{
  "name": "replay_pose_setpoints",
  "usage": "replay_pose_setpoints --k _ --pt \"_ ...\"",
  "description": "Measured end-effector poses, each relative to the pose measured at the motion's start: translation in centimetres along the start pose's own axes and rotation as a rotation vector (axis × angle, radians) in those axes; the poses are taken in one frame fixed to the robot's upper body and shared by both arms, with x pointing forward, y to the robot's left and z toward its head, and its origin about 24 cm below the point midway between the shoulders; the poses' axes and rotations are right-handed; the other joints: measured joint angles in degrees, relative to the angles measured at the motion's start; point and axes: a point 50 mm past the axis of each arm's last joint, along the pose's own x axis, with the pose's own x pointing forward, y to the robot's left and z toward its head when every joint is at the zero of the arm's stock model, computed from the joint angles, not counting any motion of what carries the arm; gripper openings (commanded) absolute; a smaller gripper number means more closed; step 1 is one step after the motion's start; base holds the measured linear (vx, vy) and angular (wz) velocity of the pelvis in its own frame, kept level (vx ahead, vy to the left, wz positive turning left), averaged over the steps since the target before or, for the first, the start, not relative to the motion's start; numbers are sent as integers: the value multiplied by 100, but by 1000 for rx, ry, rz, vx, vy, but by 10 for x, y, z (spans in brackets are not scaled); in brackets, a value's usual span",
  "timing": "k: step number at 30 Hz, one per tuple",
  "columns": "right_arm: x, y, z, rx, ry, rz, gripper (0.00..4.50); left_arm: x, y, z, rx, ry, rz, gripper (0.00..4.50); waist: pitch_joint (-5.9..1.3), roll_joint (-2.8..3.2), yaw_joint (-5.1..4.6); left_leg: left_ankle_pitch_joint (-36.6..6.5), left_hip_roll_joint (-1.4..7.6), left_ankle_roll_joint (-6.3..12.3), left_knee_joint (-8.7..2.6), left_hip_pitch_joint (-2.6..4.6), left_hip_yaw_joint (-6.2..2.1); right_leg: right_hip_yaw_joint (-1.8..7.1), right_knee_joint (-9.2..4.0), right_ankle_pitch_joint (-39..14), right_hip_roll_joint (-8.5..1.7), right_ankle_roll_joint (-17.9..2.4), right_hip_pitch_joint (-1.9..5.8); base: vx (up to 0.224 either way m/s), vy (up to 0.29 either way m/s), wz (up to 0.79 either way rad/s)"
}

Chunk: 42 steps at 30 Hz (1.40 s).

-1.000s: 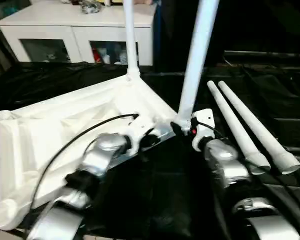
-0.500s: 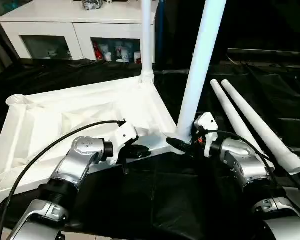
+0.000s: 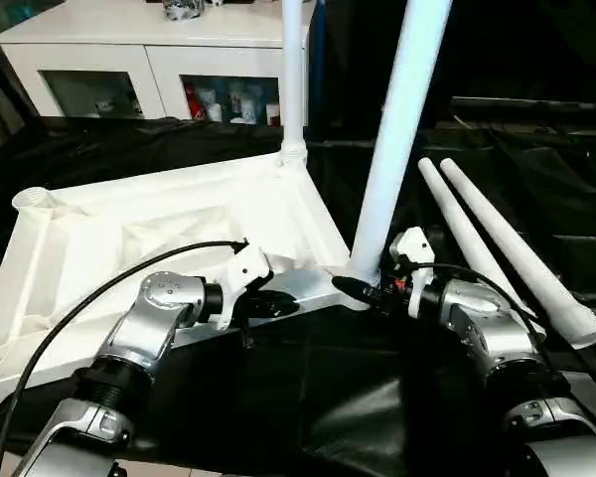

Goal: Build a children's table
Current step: Rotate leg to tighten

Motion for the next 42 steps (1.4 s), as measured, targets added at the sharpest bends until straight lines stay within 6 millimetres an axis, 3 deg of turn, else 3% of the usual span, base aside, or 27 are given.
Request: replay_pose_setpoints --k 10,14,18,21,24,26,29,32,36,37,38,40,42 --pt "8 3 -6 62 -61 -189 275 12 4 3 -13 -3 52 0 2 -4 -11 -15 -4 -27 22 14 0 11 29 3 -5 -3 6 0 0 0" --pt "23 -6 -5 124 -62 -540 274 45 10 18 -34 -2 160 0 3 -5 9 -14 -14 -29 21 25 0 17 21 9 -11 -7 28 0 0 0" --pt "24 -9 -5 112 -49 -689 274 64 7 26 -52 -5 184 0 -11 19 28 -11 -18 -24 7 26 10 28 -20 12 -12 -2 65 0 0 0" --pt "22 -9 -7 109 -59 -697 274 67 6 26 -52 -10 179 0 -31 57 29 -9 -23 -18 8 27 9 28 -42 13 -15 -1 86 0 0 0" --pt "21 -10 -6 129 -78 -694 344 67 6 26 -47 -15 177 0 -34 72 25 -5 -27 -11 7 24 8 28 -42 14 -19 -1 88 0 0 0" --pt "23 -8 -6 142 -90 -688 346 67 7 26 -44 -15 180 0 -34 75 9 -5 -26 -11 5 23 6 23 -40 14 -18 0 87 0 0 0" --pt "23 -7 -6 135 -100 -686 384 66 9 26 -45 -20 187 0 -32 78 -9 -5 -24 -12 1 18 3 18 -40 15 -19 1 81 0 0 0" --pt "20 -6 -6 116 -117 -686 384 66 10 27 -31 -37 189 0 -28 86 0 -5 -24 -11 -4 6 3 16 -40 15 -18 2 71 0 0 0" --pt "6 -5 -4 104 -185 -648 384 64 10 29 -10 -88 209 0 -21 77 33 13 -22 16 -5 -37 5 15 -37 13 -18 13 27 0 0 0" --pt "3 -4 -4 97 -200 -631 387 62 9 29 -14 -114 214 28 -20 76 44 38 -21 56 -1 -51 5 14 -34 13 -18 18 13 0 0 0" --pt "0 -4 -2 91 -212 -618 387 61 9 29 -30 -152 223 28 -16 68 53 39 -18 59 3 -68 4 12 -32 13 -17 19 0 0 0 0" --pt "-4 -3 1 75 -237 -597 387 58 9 41 -28 -257 239 57 20 14 82 39 -7 62 19 -112 1 2 -21 14 -13 19 -35 0 0 0" --pt "-8 -2 6 65 -268 -572 387 53 10 57 -1 -337 237 63 30 -4 66 33 -5 71 30 -122 4 5 -20 14 -12 18 -43 0 0 0"
